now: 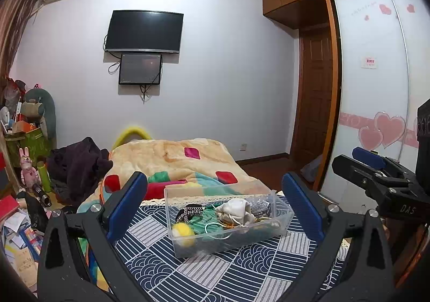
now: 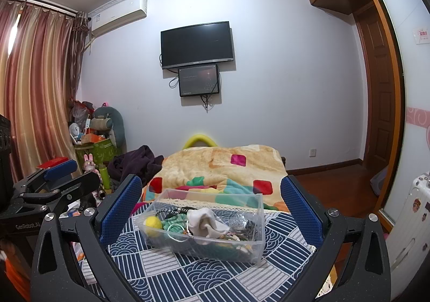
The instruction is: Organize soft objects
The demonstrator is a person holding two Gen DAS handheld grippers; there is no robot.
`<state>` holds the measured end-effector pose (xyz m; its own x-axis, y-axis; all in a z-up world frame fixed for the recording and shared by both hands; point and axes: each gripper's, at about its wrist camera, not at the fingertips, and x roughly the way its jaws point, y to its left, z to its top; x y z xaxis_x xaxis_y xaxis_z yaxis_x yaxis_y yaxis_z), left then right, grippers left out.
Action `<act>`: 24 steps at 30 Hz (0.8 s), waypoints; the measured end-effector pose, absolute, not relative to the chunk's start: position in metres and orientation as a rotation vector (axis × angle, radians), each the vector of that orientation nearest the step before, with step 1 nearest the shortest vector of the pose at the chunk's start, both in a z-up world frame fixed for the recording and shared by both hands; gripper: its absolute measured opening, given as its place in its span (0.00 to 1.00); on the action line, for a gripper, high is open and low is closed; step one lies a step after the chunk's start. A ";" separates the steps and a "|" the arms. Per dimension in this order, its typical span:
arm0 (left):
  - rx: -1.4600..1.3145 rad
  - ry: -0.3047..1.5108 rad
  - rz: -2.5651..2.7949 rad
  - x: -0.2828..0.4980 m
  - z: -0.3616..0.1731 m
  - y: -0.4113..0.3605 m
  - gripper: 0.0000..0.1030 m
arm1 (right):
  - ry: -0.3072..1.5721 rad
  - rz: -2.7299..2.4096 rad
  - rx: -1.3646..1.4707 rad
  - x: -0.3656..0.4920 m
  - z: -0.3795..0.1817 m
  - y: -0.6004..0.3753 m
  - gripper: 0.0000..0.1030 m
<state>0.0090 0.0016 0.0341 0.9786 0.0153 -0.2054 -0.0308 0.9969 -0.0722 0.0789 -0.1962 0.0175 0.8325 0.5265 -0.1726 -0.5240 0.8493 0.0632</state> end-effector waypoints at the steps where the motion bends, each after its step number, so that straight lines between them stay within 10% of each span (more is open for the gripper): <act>1: -0.076 0.207 0.021 0.009 0.034 0.002 0.99 | 0.187 0.557 0.013 0.079 0.018 -0.196 1.00; 24: -0.086 0.227 0.007 0.013 0.031 0.005 0.99 | 0.190 0.559 0.016 0.079 0.017 -0.198 1.00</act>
